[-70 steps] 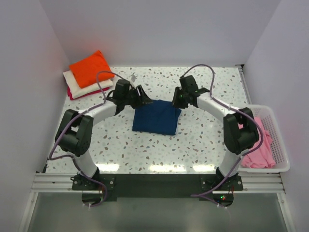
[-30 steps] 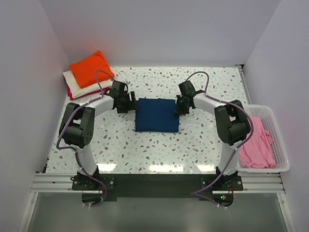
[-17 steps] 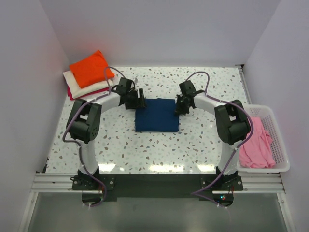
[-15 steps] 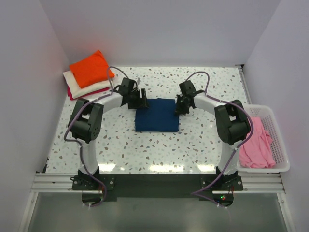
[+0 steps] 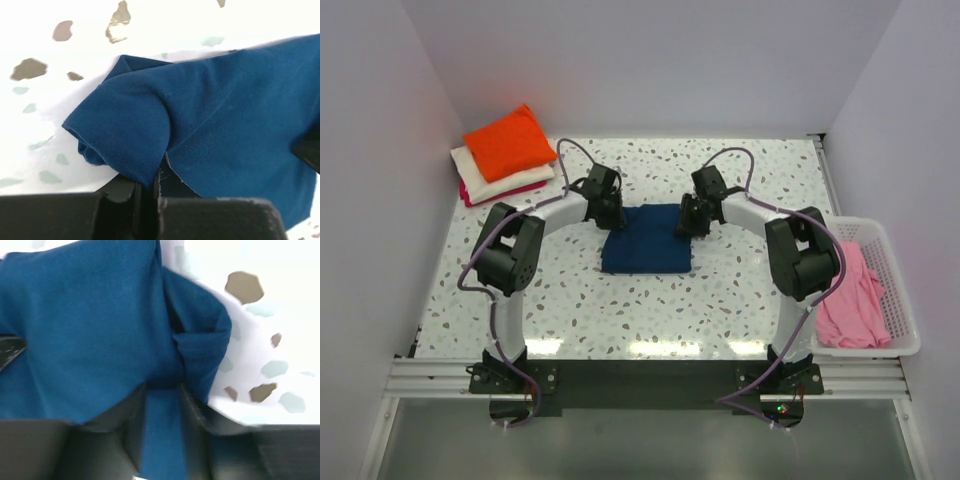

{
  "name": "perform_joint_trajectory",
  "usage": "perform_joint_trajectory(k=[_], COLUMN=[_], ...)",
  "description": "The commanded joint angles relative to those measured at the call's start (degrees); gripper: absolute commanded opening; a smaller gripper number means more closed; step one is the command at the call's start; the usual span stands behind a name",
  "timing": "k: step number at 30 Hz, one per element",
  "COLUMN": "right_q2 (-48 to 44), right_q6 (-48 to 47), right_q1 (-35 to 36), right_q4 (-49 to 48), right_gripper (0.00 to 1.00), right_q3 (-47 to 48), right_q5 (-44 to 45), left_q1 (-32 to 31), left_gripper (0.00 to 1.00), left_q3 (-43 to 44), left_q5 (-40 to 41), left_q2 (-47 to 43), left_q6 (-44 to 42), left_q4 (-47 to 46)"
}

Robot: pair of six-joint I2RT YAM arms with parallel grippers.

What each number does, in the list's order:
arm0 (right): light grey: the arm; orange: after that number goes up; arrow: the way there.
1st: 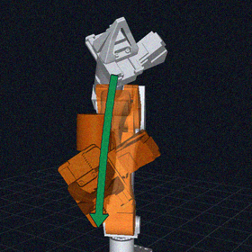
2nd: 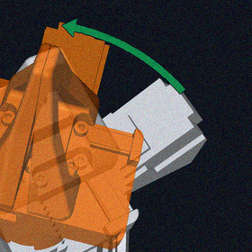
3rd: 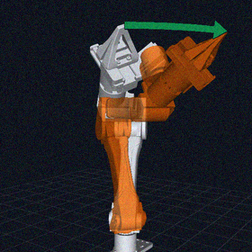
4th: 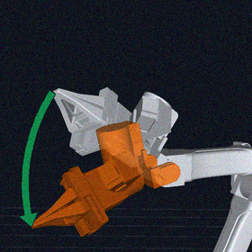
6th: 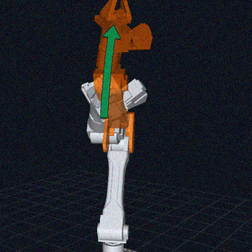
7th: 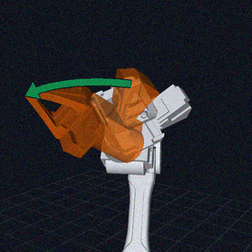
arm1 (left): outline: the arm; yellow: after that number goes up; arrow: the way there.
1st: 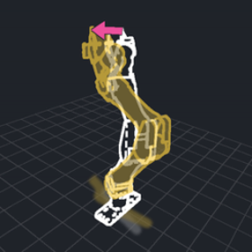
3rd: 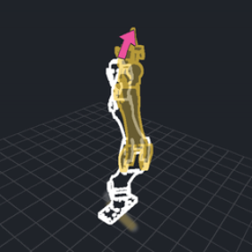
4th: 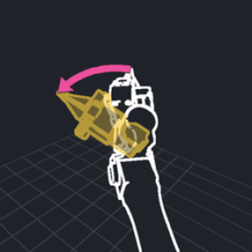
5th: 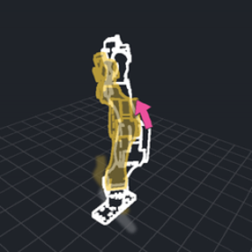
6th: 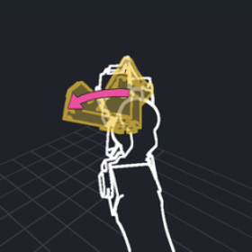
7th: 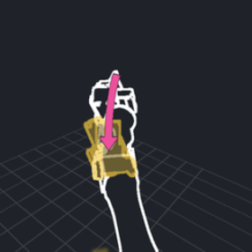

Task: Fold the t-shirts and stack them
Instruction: Neatly place the folded tshirt to the corner

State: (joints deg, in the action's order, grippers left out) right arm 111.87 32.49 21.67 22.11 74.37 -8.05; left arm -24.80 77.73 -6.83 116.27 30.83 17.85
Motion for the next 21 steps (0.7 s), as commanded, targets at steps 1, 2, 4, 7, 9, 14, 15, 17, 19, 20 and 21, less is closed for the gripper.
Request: perform_joint_trajectory(k=[1, 2, 4, 7, 9, 14, 15, 17, 19, 20, 21], right_q2=[-6.1, -7.7, -11.7, -16.6, -18.5, -22.8, -23.1, -23.1, -23.2, -23.5, -23.8], right_q6=[0.6, 0.8, 1.5, 1.9, 1.6, 0.0, -0.1, -0.3, -0.6, -0.5, -0.6], right_q1=[-0.1, -0.1, 0.3, 1.4, 2.8, 6.4, 6.8, 7.5, 7.9, 8.3, 8.5], right_q4=[-1.3, -1.3, -1.1, -0.8, 0.1, 3.1, 2.9, 3.2, 3.5, 3.6, 3.5], right_gripper=[0.42, 0.45, 0.48, 0.48, 0.48, 0.48, 0.48, 0.48, 0.47, 0.47, 0.47], right_q3=[-1.6, -2.1, -3.4, -5.6, -6.8, -8.3, -9.0, -9.0, -9.0, -9.1, -9.5], right_q5=[-1.6, -1.7, -1.8, -1.7, -1.4, -0.4, -0.3, -0.1, -0.4, -0.7, -0.8], left_q1=[-0.1, -0.1, 0.0, 0.1, 0.6, 3.1, 3.6, 4.8, 5.2, 5.3, 5.4], left_gripper=[0.00, 0.00, 0.00, 0.00, 0.00, 0.00, 0.00, 0.00, 0.00, 0.00, 0.00], left_q3=[3.1, 4.2, 7.8, 13.9, 17.6, 31.9, 33.6, 38.0, 40.3, 40.7, 41.1], left_q5=[14.8, 18.6, 21.8, 28.3, 32.4, 39.7, 39.6, 41.0, 41.4, 42.7, 43.7], left_q2=[1.4, 1.5, 2.4, 4.4, 6.9, 13.6, 14.2, 15.6, 15.7, 15.6, 15.6], left_q6=[-3.2, -3.7, -5.2, -8.1, -10.2, -13.3, -14.3, -15.3, -18.9, -20.5, -23.2], left_q4=[12.1, 13.7, 15.3, 18.2, 20.6, 26.0, 26.3, 26.6, 23.9, 22.6, 21.5])
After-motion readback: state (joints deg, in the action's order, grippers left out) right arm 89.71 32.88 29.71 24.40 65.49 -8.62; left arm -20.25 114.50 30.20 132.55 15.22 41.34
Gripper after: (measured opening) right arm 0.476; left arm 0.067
